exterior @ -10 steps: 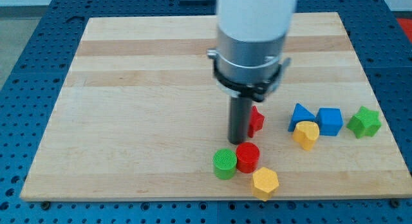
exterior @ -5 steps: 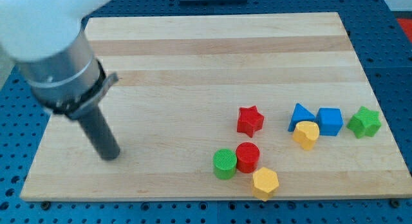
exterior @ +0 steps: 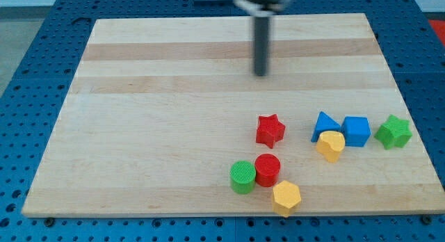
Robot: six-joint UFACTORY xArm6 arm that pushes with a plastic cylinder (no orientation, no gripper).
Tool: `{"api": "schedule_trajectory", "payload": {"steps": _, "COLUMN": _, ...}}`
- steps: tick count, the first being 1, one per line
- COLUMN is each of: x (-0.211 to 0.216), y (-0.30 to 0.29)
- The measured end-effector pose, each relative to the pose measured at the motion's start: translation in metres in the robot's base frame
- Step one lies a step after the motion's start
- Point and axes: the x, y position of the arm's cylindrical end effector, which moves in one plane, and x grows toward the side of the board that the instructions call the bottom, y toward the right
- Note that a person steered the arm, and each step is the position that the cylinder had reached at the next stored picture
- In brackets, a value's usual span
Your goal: Move the arm to the bottom right corner of the board
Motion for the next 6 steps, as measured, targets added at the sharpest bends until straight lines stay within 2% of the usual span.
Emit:
{"api": "schedule_trajectory", "payload": {"steps": 1, "x": 0.036, "y": 0.133}}
{"api": "schedule_trajectory", "payload": {"steps": 2, "x": 0.105, "y": 0.222}}
{"api": "schedule_trajectory", "payload": {"steps": 3, "x": 0.140, "y": 0.226}}
{"api": "schedule_trajectory", "payload": {"steps": 4, "x": 0.221, "y": 0.183}}
{"api": "schedule_trajectory", "payload": {"steps": 5, "x": 0.259, "y": 0.145}}
{"api": "schedule_trajectory", "payload": {"steps": 6, "x": 0.260, "y": 0.138}}
